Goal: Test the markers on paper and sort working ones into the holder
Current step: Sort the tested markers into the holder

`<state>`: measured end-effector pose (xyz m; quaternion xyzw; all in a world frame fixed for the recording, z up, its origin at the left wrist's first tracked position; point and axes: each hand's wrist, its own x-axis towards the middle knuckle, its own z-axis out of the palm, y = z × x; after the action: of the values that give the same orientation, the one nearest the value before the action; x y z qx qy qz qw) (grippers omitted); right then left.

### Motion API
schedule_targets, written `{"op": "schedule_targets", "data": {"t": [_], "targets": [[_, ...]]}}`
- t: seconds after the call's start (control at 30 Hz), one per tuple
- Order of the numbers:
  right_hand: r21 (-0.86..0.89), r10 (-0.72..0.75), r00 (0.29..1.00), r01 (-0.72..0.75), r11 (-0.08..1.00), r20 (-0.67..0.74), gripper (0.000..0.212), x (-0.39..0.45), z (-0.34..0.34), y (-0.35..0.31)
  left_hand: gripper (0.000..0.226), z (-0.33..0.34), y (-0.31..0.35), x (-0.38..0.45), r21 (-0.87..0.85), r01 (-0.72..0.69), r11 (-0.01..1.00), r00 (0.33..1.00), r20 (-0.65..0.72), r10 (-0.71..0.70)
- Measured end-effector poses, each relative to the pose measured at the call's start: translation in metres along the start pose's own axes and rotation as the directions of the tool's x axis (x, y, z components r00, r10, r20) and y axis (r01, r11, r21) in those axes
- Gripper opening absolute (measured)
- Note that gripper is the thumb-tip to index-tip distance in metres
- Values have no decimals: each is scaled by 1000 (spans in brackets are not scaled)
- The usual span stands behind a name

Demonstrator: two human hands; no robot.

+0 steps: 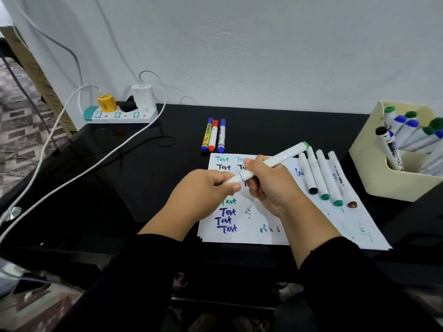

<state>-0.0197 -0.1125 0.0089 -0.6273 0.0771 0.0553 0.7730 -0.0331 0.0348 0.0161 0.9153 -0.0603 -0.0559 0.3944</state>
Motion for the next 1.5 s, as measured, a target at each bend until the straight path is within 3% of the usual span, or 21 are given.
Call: {"op": "schedule_targets", "data": {"t": [0.1, 0.17, 0.23, 0.3, 0.37, 0.53, 0.67, 0.8, 1.13, 1.5], "targets": [[-25, 5, 1000, -6, 1000, -21, 32, 0, 2, 1, 21, 0, -1, 0, -29, -11, 1000, 1000, 13, 12], [-56, 39, 992, -46, 997, -120, 28, 2, 4, 3, 20, 3, 1, 0, 15, -3, 1000, 1000, -14, 3], [17, 79, 962, -77, 997, -263, 25, 7, -2, 2, 26, 3, -1, 0, 140, -9, 990, 997, -77, 20], [129, 107, 935, -67, 989, -338, 29, 9, -16, -3, 35, -3, -6, 0, 110, 8, 994, 983, -183, 12], [140, 111, 939, -69, 988, -327, 31, 8, -27, -6, 37, -7, -10, 0, 26, 14, 1000, 975, -223, -8], [40, 11, 974, -2, 999, -224, 30, 5, -31, -4, 41, 4, -11, 3, 120, 44, 992, 987, -158, -24], [-155, -165, 965, 134, 979, -206, 17, 1, -41, 2, 41, 1, -16, 7, 132, 46, 990, 982, -186, -21], [-379, -275, 924, 162, 911, -266, 35, 0, -33, 9, 42, 2, -17, 6, 192, 44, 980, 993, -120, -21], [-574, -299, 926, 119, 810, -231, 40, 2, -22, 18, 43, 6, -29, 10, 271, 42, 962, 997, -67, -25], [-608, -271, 942, 98, 788, -199, 37, 6, -20, 22, 43, 11, -36, 14, 318, 20, 948, 999, -41, -7]]}}
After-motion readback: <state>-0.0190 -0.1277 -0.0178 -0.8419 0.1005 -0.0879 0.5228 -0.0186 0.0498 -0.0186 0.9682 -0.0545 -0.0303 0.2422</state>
